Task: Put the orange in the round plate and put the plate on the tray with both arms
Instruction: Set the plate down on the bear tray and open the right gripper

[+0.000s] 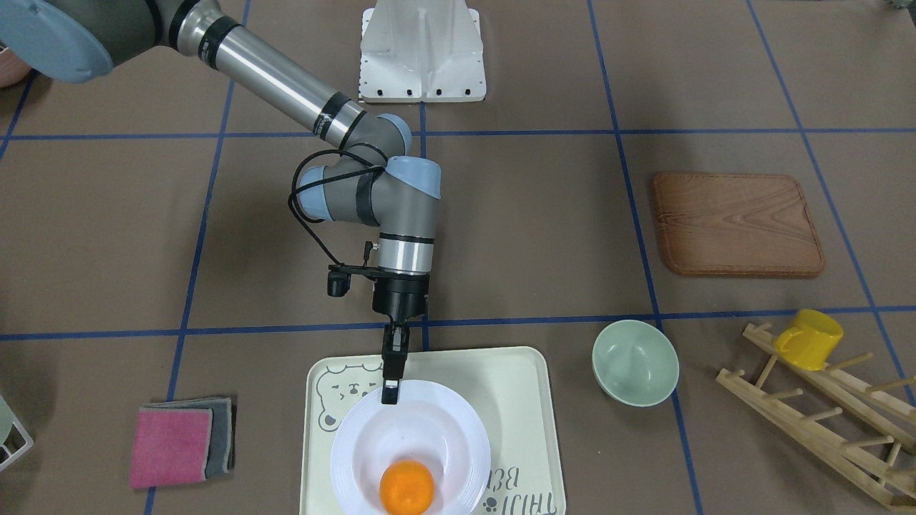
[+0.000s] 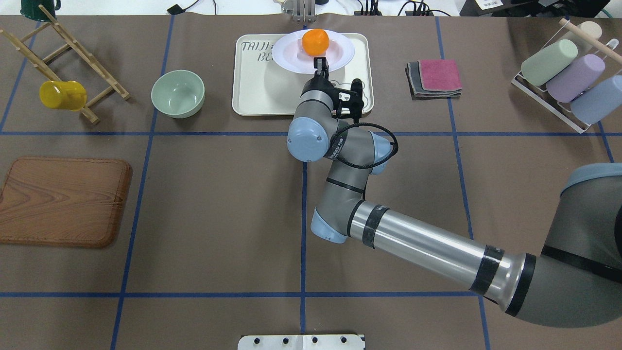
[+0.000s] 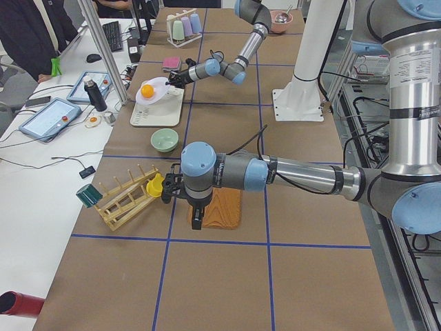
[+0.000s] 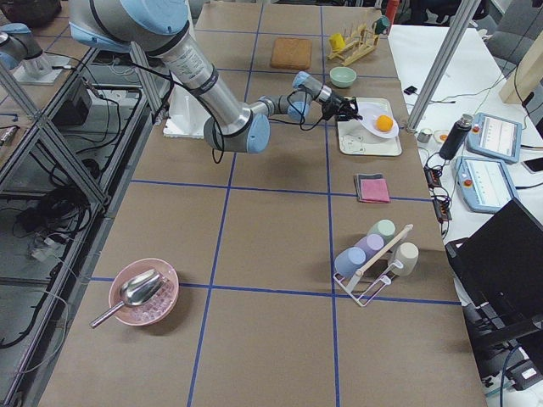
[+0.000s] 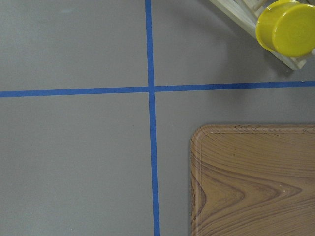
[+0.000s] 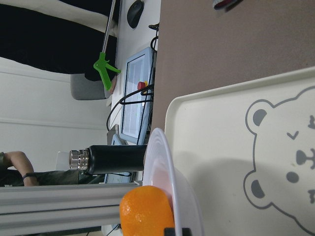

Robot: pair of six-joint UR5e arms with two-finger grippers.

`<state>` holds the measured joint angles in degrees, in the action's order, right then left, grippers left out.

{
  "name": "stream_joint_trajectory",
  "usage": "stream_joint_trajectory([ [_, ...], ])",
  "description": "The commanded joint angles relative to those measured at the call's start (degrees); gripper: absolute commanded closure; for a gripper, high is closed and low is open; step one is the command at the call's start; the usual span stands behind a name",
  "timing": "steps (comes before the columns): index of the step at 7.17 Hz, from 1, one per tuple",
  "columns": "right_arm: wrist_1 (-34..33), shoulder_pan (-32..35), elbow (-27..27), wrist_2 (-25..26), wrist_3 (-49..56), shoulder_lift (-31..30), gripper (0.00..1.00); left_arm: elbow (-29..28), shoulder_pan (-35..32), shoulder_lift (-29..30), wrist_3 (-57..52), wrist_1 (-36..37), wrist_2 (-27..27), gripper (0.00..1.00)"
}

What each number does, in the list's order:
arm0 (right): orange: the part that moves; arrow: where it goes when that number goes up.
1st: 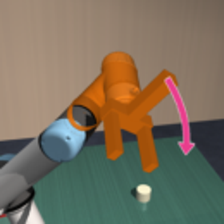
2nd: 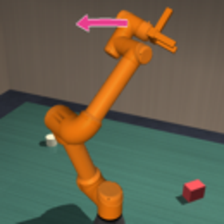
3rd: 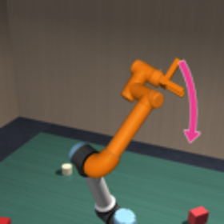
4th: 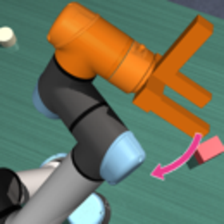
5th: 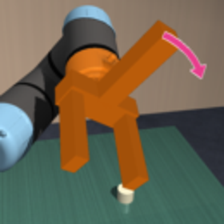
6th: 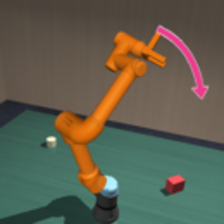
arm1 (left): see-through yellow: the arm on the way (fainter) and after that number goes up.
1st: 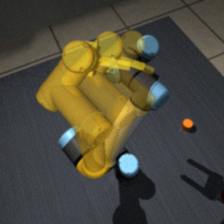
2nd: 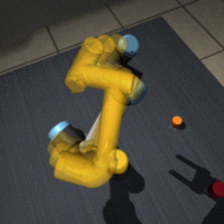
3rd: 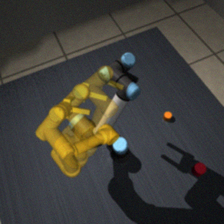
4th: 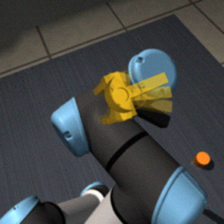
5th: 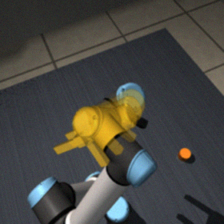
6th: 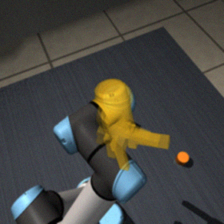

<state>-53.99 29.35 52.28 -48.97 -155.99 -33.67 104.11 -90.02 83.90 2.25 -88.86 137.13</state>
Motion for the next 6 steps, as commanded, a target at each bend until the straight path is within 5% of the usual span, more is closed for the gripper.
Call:
stream_joint_trajectory([
  [1, -0.32, -2.7, 3.24, -0.07, 4.16, -1.29, 0.0, 0.04, 0.11, 0.12, 0.03, 0.0, -0.02, 0.01],
  [2, -0.15, -3.94, 10.92, -0.34, 9.94, -6.09, 0.0, 0.04, 0.11, 0.21, 0.03, 0.0, -0.02, 0.01],
  [3, -0.06, -4.04, 19.53, -4.43, 18.35, -10.67, 0.0, 0.04, 0.11, 0.12, -0.06, 0.09, -0.02, 0.01],
  [4, -0.84, -3.17, 22.57, -10.65, 25.83, -11.23, 0.0, -0.05, 0.11, -0.05, -0.14, 0.09, -0.02, 0.01],
  [6, -15.35, 3.92, 30.12, -27.05, 41.91, -12.2, 0.0, -0.22, 0.11, -1.1, 0.38, 0.17, 0.07, 0.01],
])
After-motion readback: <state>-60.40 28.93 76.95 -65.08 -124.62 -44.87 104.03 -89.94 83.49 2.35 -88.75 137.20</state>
